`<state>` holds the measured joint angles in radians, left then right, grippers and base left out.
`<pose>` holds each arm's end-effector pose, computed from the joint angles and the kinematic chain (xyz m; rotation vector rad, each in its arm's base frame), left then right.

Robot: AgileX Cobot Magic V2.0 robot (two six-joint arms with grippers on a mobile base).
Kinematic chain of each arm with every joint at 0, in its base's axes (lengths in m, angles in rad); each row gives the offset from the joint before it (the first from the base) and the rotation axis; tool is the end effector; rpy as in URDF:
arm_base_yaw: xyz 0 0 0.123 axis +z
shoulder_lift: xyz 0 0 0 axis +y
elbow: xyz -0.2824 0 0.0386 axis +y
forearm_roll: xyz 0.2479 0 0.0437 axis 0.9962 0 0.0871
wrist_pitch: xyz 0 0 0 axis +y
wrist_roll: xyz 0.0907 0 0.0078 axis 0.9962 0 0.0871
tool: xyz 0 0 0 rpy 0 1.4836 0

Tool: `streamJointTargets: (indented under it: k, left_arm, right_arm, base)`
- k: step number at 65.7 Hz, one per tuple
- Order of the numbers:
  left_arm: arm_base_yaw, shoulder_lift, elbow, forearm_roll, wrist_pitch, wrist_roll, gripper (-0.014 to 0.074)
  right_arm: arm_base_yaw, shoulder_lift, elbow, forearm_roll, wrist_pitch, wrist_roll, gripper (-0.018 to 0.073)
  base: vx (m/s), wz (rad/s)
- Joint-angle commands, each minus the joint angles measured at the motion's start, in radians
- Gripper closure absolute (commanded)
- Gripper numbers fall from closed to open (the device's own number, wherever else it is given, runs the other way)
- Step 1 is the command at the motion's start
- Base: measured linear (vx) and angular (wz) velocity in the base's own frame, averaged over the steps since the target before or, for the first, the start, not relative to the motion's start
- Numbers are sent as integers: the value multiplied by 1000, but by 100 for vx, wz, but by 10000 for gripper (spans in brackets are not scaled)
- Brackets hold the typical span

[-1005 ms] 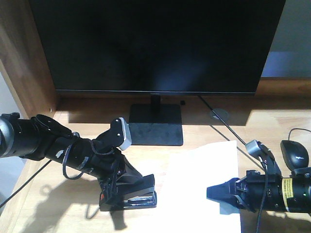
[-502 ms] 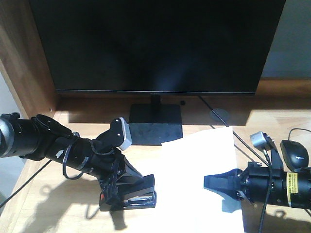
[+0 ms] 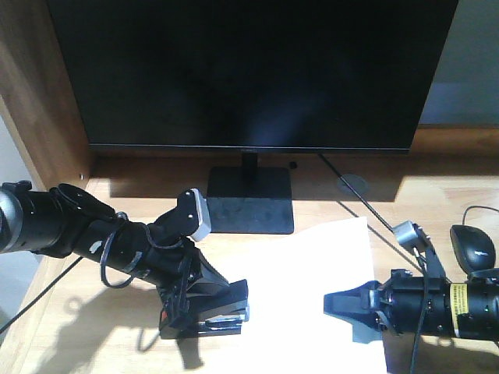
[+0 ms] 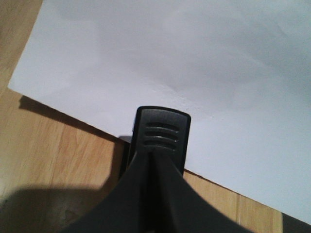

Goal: Grab stapler and paper to desk for stapling

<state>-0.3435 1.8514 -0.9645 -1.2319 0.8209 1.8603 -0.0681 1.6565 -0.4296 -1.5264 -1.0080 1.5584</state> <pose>0.2924 -0.1714 0.1592 1.4700 1.9662 -0.8456 0.2155 0.0623 0.1396 -0.1676 2.3686 1.2951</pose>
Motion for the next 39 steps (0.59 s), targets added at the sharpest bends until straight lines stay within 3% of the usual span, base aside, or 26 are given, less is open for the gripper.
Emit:
streamJointTargets:
  k: [1, 39]
  left_arm:
    - [-5, -42, -24, -42, 33, -8, 603]
    - [-5, -42, -24, -42, 33, -8, 603]
  right_arm:
    - [-1, -6, -18, 50, -84, -34, 561]
    - [7, 28, -18, 169, -129, -39, 561]
  base:
    - [0, 0]
    - [0, 0]
